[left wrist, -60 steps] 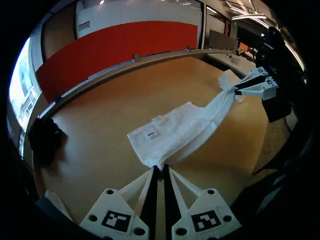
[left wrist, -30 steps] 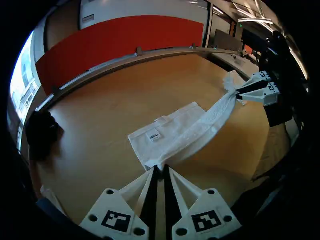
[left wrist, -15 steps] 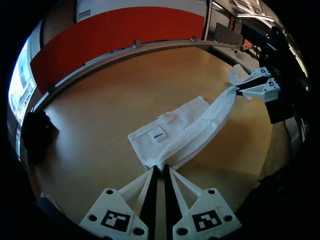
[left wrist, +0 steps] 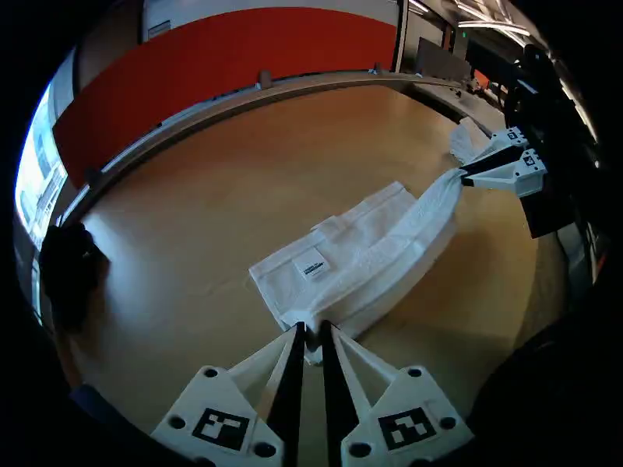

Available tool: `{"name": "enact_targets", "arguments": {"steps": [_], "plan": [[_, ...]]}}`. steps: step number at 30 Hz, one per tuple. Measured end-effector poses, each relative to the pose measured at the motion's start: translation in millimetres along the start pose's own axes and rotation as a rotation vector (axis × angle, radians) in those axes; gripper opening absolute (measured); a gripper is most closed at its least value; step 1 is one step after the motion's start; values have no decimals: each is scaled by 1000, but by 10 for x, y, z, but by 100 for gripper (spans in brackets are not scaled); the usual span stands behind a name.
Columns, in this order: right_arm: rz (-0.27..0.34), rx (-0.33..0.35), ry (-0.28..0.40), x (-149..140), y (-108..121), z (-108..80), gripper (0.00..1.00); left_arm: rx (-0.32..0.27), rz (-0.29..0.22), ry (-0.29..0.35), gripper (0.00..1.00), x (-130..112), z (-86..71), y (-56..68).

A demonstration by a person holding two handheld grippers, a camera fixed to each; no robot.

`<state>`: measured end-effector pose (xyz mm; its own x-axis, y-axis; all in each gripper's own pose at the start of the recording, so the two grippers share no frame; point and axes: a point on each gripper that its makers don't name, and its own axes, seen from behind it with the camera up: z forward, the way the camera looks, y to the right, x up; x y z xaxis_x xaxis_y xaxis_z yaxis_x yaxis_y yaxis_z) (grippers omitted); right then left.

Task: Fold towel

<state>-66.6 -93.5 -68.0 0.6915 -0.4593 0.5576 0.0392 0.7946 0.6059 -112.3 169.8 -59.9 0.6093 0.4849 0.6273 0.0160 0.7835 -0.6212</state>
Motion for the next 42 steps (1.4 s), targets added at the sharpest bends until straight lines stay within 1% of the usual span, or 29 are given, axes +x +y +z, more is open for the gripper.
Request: {"name": "enact_targets", "arguments": {"steps": [9, 14, 18, 20, 22, 27, 36, 42], "plan": [[24, -2, -22, -102, 68, 205, 12, 7, -6, -1, 16, -11, 209, -80], [39, -1, -34, -164, 78, 283, 12, 4, -11, -10, 17, -37, 301, -111], [44, -2, -40, -199, 84, 334, 12, 7, -5, -15, 17, -51, 373, -131], [46, -3, -44, -215, 91, 363, 12, 11, -1, -15, 18, -51, 410, -142], [47, -6, -48, -236, 103, 396, 12, 13, 4, -15, 30, -53, 449, -150], [56, -16, -55, -280, 143, 469, 13, 23, 7, -18, 30, -65, 533, -174], [71, -29, -60, -318, 193, 537, 14, 33, 16, -20, 32, -51, 617, -199], [75, -41, -61, -307, 242, 602, 20, 56, 31, -19, 38, -23, 682, -273]]}}
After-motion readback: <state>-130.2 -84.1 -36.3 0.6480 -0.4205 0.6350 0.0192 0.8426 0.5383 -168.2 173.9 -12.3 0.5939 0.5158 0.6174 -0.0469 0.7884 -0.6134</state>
